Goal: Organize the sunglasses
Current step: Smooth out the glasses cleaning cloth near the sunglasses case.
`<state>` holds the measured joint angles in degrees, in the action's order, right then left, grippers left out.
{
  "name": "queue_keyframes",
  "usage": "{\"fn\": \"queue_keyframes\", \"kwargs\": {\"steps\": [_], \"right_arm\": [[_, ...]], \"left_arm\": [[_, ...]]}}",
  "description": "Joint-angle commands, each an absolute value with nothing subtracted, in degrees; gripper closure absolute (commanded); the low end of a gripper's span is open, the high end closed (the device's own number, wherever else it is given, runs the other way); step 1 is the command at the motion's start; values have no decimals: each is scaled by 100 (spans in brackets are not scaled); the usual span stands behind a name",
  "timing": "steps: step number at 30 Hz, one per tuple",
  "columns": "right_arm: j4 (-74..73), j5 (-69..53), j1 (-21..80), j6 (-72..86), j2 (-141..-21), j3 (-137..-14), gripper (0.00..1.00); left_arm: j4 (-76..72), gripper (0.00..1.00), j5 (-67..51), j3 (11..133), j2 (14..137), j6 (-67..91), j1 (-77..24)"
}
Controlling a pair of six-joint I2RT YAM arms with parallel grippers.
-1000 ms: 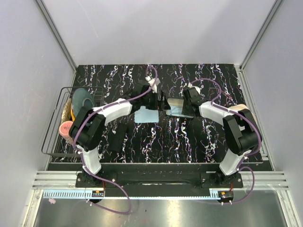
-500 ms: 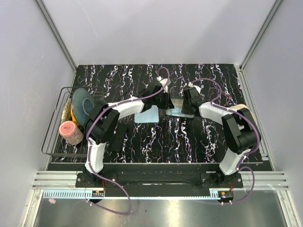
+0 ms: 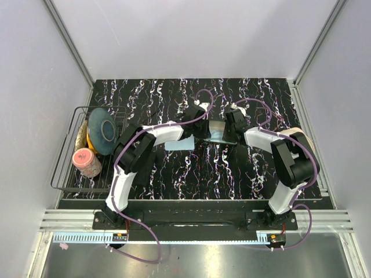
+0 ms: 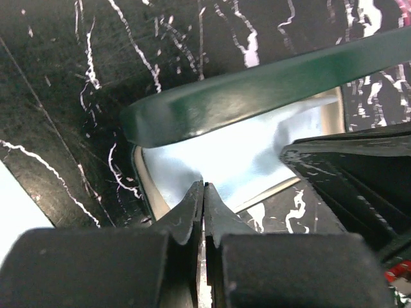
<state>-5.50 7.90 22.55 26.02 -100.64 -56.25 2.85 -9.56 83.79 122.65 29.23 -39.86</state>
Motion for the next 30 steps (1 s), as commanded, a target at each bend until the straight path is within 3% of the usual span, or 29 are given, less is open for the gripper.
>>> {"fn": "queue_keyframes", "kwargs": {"steps": [1,6,13,24,30], "right_arm": [[-413,888,2153,2707,-10037,-5572,82],[-606,1037,2048,2751,-10037,-5563,82],[-896,1344,1890,2821,-10081,-5607,82],[-1037,1766,1846,2786,-9985,-5704,81],[-836,1355,1846,2602,-9765,-5704,78]], "left_arm": [[360,99,-396,8596,12348,2918,-4034],[378,95,-465,8613,12401,2900,-4043],[378,80,-659,8771,12437,2857,-4078],[325,75,-651,8772,12314,2751,-4069],[159,73,-729,8693,12252,2733,-4078]]}}
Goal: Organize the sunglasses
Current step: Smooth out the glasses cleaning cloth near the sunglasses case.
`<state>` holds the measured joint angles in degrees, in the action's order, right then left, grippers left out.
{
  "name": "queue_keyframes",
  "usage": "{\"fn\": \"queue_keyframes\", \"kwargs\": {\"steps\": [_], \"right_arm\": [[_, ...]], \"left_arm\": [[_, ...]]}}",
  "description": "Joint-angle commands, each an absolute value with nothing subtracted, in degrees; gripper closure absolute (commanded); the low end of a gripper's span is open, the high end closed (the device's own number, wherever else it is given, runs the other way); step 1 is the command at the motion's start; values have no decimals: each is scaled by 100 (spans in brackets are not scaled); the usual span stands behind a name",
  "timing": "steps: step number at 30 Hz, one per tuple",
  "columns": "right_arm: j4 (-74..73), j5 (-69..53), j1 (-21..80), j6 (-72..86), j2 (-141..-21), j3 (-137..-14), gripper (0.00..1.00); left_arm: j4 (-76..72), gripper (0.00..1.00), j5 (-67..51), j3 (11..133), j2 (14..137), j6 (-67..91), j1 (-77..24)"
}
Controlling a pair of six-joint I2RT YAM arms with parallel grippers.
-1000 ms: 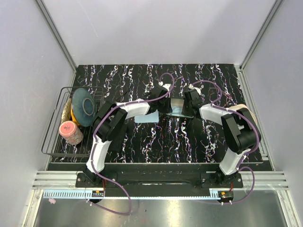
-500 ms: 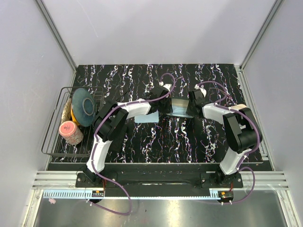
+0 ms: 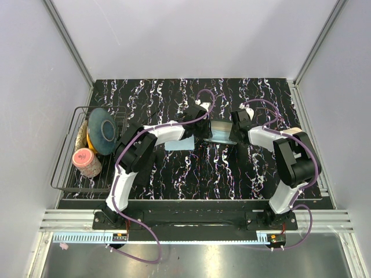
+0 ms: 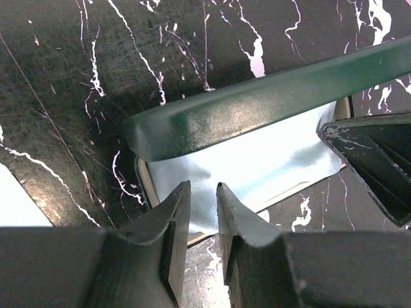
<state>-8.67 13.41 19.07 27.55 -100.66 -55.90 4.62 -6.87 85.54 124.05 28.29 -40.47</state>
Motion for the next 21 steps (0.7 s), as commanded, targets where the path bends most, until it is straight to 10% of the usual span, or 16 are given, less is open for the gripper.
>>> {"fn": "queue_keyframes", "kwargs": {"steps": [1,21], "right_arm": [[-739,1145,1854,2602,-9730,-5687,78],[-791,-220,1846,2479,-10081,-5897,74]], "left_arm": [[115,72,-747,8614,12182,2742,-4078],[-185,74,-642,8244,11892,2830,-4069]]}}
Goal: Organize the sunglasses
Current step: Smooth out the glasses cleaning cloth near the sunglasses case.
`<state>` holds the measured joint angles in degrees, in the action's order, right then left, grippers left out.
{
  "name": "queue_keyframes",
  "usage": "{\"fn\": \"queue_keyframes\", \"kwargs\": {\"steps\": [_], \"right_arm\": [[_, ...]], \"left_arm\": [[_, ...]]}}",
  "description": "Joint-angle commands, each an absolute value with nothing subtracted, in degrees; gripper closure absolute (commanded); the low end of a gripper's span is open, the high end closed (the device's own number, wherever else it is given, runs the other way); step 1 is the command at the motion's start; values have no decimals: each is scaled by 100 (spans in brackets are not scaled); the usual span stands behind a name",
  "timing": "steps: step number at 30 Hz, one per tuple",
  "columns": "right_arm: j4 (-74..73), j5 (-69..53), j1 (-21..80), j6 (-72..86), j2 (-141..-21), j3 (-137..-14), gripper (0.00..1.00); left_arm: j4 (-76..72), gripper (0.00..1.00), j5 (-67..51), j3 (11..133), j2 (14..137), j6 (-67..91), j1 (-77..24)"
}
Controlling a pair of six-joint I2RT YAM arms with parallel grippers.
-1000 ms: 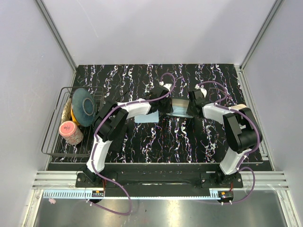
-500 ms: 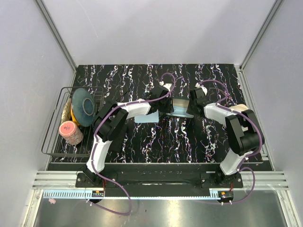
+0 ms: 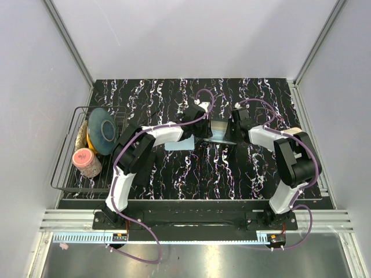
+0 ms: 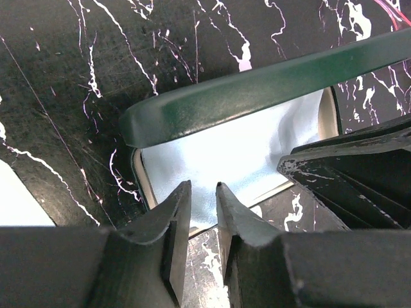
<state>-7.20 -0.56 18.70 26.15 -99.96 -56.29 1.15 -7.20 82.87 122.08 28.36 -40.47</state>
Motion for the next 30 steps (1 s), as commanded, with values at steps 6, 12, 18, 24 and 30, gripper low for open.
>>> {"fn": "queue_keyframes", "kwargs": {"steps": [6,12,18,24,30], "right_arm": [[-1317,236,1854,2417,-10090,-5968,74],[-1591,492,1846,2399,-10108,-6117,74],[-1573,466,1854,2364,-10186,-6196,74],[-1512,439,1846,2382,-10195,-6266,73],[-1494,694,1846,2461,-10204,-6275,73]], "left_arm": [[-141,74,-624,8227,11918,2839,-4078],[-18,74,-615,8340,12032,2839,-4078],[140,74,-571,8437,12093,2821,-4078],[562,82,-449,8665,12252,2821,-4078],[730,86,-264,8614,12349,2795,-4078]]}}
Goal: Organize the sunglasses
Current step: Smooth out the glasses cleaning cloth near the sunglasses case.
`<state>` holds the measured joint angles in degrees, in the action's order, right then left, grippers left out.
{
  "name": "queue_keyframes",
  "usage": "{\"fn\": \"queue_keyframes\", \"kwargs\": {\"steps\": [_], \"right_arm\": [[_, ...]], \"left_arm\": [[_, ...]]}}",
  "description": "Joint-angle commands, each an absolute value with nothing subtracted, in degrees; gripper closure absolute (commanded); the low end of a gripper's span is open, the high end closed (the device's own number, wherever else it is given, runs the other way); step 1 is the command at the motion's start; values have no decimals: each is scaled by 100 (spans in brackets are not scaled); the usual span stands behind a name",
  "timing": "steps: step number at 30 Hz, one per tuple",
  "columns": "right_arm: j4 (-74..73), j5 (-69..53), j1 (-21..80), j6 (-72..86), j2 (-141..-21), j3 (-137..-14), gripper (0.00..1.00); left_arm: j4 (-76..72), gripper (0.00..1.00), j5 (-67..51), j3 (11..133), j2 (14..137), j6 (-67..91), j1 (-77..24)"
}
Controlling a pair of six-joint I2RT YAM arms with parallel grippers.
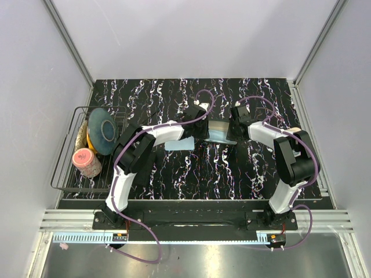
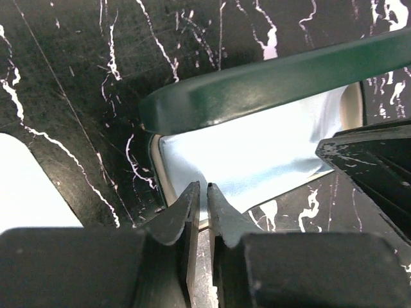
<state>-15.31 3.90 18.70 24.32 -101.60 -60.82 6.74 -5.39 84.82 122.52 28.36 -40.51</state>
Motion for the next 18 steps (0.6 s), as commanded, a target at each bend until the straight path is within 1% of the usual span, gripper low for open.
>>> {"fn": "queue_keyframes", "kwargs": {"steps": [1,7,14,18], "right_arm": [[-1494,755,1846,2504,-10213,-6267,72],[-1327,765,1846,2523,-10230,-6223,69],[-1240,659,1846,2487,-10116,-6275,64],[-1204,650,1854,2496,-10037,-6311,63]], "left_arm": [[703,86,-264,8587,12349,2760,-4078],[238,83,-501,8271,12279,2294,-4140],[35,74,-150,8051,12155,1820,-4245],[-140,72,-9,7893,12033,1293,-4359]]}}
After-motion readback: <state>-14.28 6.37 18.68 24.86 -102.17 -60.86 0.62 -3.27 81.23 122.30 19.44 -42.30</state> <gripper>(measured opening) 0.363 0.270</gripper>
